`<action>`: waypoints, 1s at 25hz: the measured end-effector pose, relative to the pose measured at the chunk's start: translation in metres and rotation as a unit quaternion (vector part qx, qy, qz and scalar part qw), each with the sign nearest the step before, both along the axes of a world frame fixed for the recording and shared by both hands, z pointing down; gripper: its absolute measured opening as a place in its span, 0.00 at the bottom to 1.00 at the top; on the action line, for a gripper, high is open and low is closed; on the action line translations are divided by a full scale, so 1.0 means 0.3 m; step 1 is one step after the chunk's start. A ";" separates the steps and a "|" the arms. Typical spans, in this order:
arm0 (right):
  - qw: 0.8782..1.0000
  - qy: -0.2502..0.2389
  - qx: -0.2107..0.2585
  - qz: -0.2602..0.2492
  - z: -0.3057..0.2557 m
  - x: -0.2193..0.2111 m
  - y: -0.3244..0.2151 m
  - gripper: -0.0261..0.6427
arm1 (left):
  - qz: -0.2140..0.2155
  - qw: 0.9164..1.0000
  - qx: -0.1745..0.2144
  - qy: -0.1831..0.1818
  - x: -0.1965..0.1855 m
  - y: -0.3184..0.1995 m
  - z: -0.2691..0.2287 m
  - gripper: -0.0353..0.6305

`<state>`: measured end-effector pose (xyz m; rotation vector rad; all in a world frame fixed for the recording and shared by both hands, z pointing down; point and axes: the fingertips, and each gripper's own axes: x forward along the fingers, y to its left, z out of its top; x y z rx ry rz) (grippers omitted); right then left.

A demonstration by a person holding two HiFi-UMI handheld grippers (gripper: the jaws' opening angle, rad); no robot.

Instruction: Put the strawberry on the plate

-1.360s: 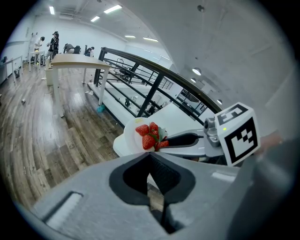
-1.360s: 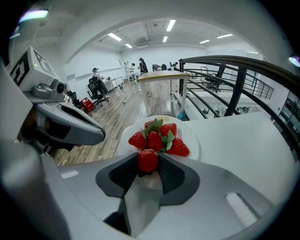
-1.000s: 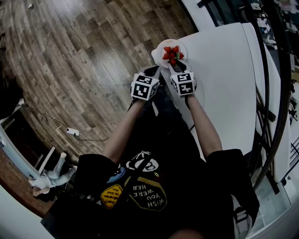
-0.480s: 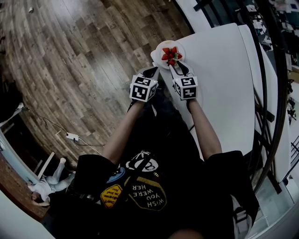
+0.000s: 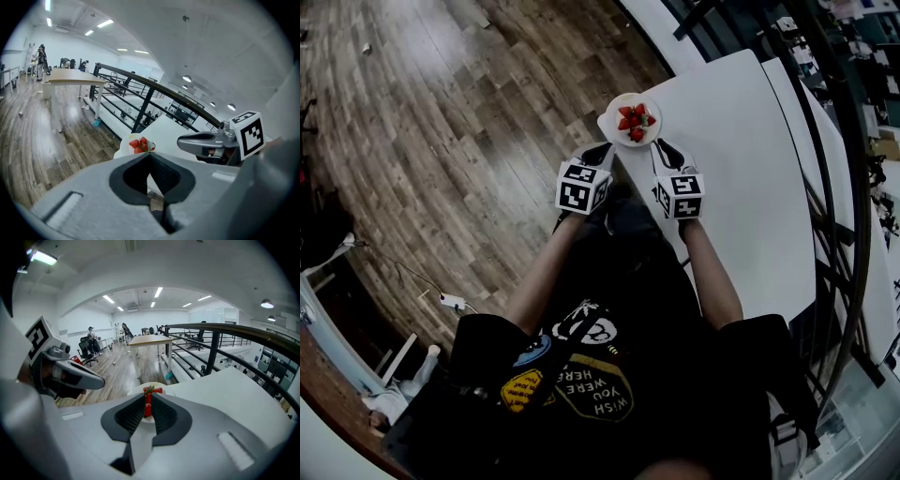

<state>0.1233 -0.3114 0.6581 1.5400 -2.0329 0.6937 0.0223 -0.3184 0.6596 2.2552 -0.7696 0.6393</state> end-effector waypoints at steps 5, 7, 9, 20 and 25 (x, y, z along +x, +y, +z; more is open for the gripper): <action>1.000 -0.009 0.020 0.000 -0.120 0.019 0.087 0.07 | -0.010 1.000 0.026 0.003 0.005 0.044 -0.107 0.06; 0.999 -0.015 0.033 0.001 -0.177 0.036 0.117 0.05 | -0.015 0.999 0.041 0.008 0.019 0.070 -0.161 0.06; 0.998 -0.021 0.054 -0.003 -0.240 0.054 0.134 0.05 | -0.020 0.998 0.057 0.013 0.040 0.093 -0.218 0.06; 0.993 -0.064 0.104 0.009 -0.431 0.177 0.432 0.04 | -0.021 0.991 0.131 0.014 0.159 0.404 -0.429 0.06; 0.990 -0.062 0.125 0.008 -0.505 0.172 0.542 0.04 | -0.028 0.987 0.155 0.020 0.142 0.500 -0.521 0.06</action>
